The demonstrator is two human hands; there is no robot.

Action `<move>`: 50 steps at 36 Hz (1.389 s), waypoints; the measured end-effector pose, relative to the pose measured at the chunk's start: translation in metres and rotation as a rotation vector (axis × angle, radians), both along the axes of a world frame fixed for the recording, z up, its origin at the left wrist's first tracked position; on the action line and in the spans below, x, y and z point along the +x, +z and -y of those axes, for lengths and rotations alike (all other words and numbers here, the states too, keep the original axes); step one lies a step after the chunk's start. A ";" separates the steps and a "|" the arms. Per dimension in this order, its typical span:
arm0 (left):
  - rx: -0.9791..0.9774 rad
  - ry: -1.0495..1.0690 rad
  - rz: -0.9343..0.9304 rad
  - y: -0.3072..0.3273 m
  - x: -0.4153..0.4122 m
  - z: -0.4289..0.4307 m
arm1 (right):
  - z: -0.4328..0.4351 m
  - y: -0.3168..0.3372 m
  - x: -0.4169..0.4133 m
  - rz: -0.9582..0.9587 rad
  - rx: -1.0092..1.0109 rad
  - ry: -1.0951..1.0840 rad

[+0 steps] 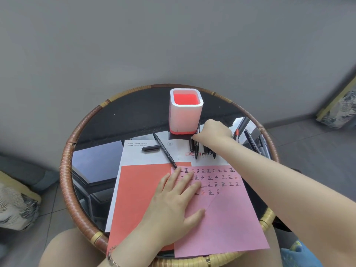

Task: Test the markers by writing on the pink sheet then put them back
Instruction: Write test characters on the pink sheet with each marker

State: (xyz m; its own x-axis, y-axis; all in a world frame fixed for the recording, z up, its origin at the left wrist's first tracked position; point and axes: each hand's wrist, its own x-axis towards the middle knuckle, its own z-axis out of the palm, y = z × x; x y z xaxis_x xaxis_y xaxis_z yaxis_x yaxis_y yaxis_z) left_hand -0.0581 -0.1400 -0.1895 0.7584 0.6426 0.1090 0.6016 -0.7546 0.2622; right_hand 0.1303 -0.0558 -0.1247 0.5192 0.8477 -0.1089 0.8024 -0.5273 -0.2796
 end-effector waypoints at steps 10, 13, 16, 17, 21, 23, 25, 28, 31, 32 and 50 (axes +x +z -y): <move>-0.096 -0.022 -0.048 0.012 0.000 0.001 | 0.009 0.010 0.017 -0.150 0.081 -0.058; -0.085 -0.021 -0.005 0.010 0.000 0.000 | 0.011 0.007 0.020 -0.144 0.071 -0.035; -0.073 -0.033 -0.008 0.011 0.001 0.000 | 0.008 0.006 0.018 -0.104 0.050 -0.023; -0.088 -0.031 -0.010 0.011 0.001 0.000 | 0.006 0.005 0.016 -0.086 0.036 -0.018; -0.126 -0.039 -0.026 0.013 -0.001 -0.002 | -0.003 0.002 0.008 -0.015 0.009 -0.021; -0.132 -0.039 -0.010 0.010 -0.001 -0.001 | -0.006 0.001 0.005 0.007 0.010 -0.033; -0.104 -0.043 0.030 0.009 -0.001 0.000 | -0.009 0.001 0.003 -0.006 0.014 -0.050; -0.099 -0.037 0.000 0.010 -0.001 -0.001 | -0.009 0.003 0.004 -0.078 0.034 -0.080; -0.123 -0.030 -0.014 0.015 0.001 0.001 | -0.004 0.012 0.011 -0.209 0.089 -0.103; -0.091 -0.028 -0.001 0.012 0.000 0.001 | 0.000 0.016 0.014 -0.251 0.121 -0.109; 0.080 0.023 -0.072 0.009 0.012 0.005 | 0.140 0.014 0.029 -0.822 0.763 -0.218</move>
